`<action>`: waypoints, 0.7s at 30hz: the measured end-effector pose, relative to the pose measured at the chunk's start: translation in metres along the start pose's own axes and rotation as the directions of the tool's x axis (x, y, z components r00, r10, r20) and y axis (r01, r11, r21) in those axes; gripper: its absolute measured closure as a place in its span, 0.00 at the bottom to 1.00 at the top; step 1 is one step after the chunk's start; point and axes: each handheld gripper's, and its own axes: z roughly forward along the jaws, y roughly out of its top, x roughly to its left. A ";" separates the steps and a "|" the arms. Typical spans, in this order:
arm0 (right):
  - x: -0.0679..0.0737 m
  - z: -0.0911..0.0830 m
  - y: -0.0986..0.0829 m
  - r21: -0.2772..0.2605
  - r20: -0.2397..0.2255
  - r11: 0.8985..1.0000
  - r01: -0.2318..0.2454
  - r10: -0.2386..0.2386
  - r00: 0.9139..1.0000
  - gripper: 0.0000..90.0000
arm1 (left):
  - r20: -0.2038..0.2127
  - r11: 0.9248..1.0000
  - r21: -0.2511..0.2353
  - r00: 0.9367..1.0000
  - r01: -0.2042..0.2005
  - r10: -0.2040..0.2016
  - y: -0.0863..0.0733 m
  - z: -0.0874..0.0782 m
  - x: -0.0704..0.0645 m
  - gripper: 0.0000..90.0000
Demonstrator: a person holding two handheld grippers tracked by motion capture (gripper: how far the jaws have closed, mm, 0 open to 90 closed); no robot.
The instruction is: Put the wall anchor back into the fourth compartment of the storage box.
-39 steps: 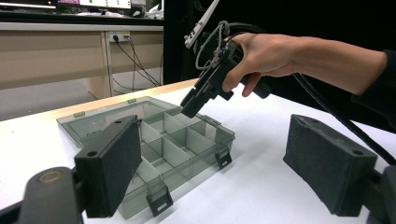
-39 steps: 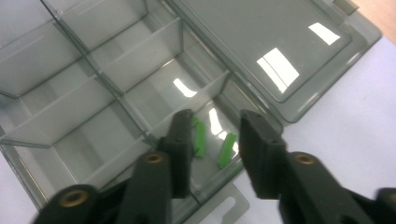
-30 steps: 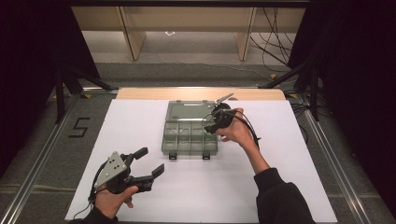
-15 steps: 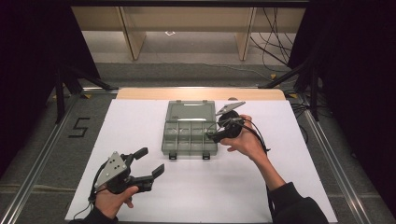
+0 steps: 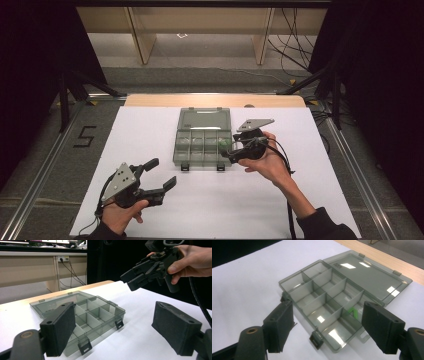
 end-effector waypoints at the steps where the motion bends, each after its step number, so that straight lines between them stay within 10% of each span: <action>1: 0.000 0.000 0.000 0.000 0.000 1.000 0.000 0.000 1.000 0.29 | 0.008 1.000 -0.003 1.000 -0.005 0.005 0.000 0.000 0.000 0.20; 21: 0.019 -0.018 -0.028 -0.100 -0.007 0.995 -0.006 0.005 1.000 0.20 | 0.004 1.000 0.013 1.000 -0.004 0.004 0.000 0.000 -0.001 0.20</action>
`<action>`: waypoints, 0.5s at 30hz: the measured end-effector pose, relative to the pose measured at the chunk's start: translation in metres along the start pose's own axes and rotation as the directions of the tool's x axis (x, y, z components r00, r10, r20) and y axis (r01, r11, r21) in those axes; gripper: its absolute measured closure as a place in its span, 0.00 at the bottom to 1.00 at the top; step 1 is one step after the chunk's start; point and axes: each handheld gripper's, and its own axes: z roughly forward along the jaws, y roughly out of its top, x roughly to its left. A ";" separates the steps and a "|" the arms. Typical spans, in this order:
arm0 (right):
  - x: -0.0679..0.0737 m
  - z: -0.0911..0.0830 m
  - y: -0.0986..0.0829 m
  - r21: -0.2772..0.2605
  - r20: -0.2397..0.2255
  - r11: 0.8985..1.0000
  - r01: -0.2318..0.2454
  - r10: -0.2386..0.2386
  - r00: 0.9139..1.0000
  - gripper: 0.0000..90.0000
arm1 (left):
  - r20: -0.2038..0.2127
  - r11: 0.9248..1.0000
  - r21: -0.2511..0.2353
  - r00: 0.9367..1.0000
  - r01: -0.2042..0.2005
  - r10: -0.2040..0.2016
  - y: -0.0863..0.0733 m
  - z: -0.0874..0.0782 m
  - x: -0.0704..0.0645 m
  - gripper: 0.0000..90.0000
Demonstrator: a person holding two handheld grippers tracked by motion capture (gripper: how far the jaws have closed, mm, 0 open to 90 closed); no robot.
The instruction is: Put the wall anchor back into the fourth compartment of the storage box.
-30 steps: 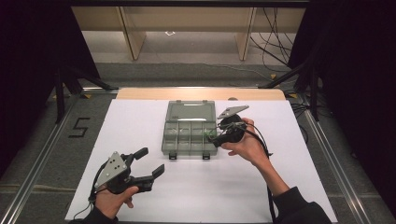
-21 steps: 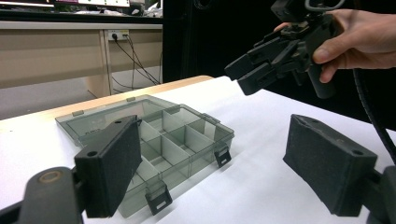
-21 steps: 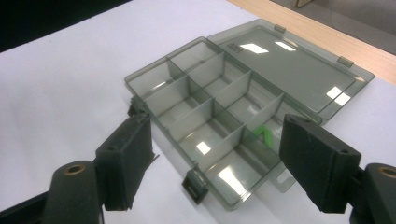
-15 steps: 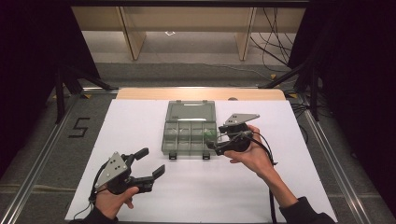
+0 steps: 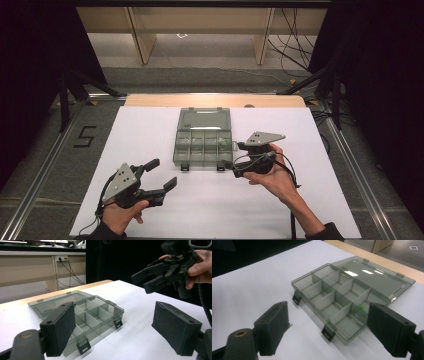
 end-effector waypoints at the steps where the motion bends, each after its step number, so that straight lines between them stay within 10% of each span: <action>1: 0.000 -0.001 -0.001 0.008 -0.005 1.000 0.006 -0.006 1.000 0.19 | 0.001 1.000 0.001 1.000 0.001 -0.001 0.000 0.000 0.000 0.20; 15: 0.011 -0.016 -0.014 -0.061 -0.015 0.998 -0.025 0.024 1.000 0.19 | 0.009 1.000 0.008 1.000 -0.002 0.002 0.000 0.000 0.000 0.20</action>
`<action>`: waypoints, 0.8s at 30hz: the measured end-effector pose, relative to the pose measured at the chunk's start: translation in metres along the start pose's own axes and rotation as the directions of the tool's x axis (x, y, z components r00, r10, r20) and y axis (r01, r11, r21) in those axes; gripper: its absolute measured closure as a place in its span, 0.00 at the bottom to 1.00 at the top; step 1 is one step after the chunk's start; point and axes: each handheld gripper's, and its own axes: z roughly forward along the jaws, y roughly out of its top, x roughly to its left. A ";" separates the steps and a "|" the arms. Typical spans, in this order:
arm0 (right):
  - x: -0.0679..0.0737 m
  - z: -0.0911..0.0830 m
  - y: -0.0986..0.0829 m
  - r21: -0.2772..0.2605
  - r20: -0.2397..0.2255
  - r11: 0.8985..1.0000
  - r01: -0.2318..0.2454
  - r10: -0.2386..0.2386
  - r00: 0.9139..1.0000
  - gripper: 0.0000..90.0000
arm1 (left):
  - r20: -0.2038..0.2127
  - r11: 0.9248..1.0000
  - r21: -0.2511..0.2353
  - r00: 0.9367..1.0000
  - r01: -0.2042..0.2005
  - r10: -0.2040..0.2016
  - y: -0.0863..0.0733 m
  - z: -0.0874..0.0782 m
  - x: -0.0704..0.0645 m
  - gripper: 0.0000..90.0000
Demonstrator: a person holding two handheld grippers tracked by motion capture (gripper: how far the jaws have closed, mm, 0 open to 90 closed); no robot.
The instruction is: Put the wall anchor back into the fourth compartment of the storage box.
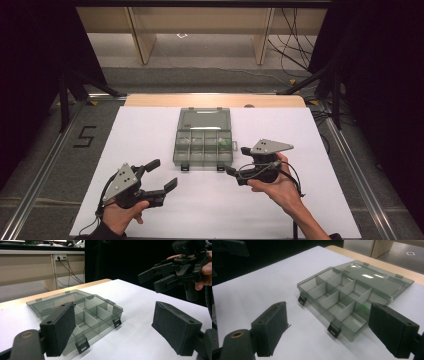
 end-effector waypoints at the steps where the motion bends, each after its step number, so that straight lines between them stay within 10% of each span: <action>1: 0.001 -0.002 -0.002 -0.004 -0.001 1.000 -0.005 0.005 1.000 0.19 | 0.001 1.000 0.001 1.000 -0.001 0.001 0.000 0.000 0.000 0.20; 24: 0.001 -0.032 -0.025 -0.091 0.031 0.995 -0.045 0.048 0.998 0.19 | 0.003 1.000 0.004 1.000 -0.002 0.002 0.000 0.000 0.000 0.20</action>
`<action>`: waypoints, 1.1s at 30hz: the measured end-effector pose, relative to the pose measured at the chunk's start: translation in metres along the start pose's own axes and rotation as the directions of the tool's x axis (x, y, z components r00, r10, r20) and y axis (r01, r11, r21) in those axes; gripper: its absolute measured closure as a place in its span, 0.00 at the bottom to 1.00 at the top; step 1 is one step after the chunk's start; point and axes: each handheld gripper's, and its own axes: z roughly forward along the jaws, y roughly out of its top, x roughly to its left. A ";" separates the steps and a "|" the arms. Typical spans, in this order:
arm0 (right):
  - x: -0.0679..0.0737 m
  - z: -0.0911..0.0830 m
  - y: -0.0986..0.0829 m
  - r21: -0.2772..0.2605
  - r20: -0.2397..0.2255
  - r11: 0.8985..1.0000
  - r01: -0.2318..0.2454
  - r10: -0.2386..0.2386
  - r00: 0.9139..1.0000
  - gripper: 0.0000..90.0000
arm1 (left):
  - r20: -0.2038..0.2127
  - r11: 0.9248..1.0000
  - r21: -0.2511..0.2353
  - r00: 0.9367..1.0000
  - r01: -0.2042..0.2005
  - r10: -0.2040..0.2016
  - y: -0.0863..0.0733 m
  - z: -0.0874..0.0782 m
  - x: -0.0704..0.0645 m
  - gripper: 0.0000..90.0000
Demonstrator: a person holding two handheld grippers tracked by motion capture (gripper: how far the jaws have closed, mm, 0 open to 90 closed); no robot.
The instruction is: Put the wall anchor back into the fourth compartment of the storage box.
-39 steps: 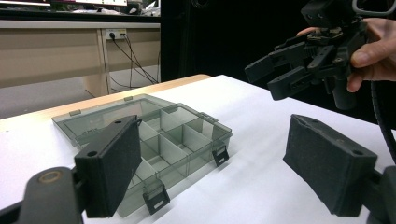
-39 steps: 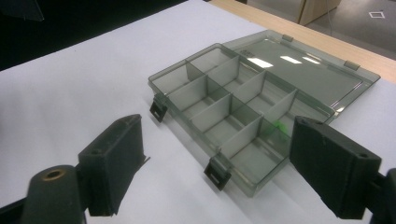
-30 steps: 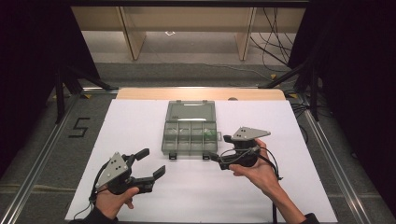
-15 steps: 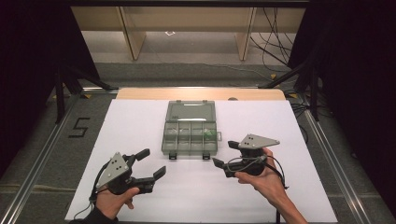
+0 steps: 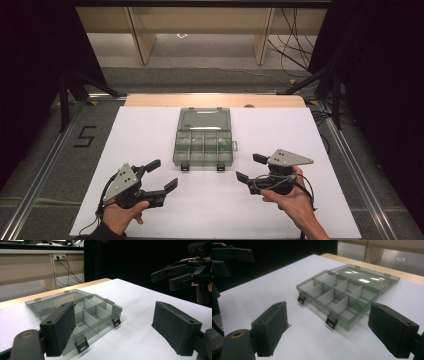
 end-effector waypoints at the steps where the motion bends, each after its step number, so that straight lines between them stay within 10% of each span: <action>1: 0.000 -0.002 -0.001 -0.002 0.002 1.000 -0.007 0.007 1.000 0.19 | -0.001 1.000 -0.001 1.000 0.001 -0.001 0.000 0.000 0.000 0.20; 33: -0.001 -0.032 -0.021 -0.037 0.049 0.998 -0.054 0.056 0.997 0.18 | -0.002 1.000 -0.002 1.000 0.000 0.000 0.000 0.000 0.000 0.20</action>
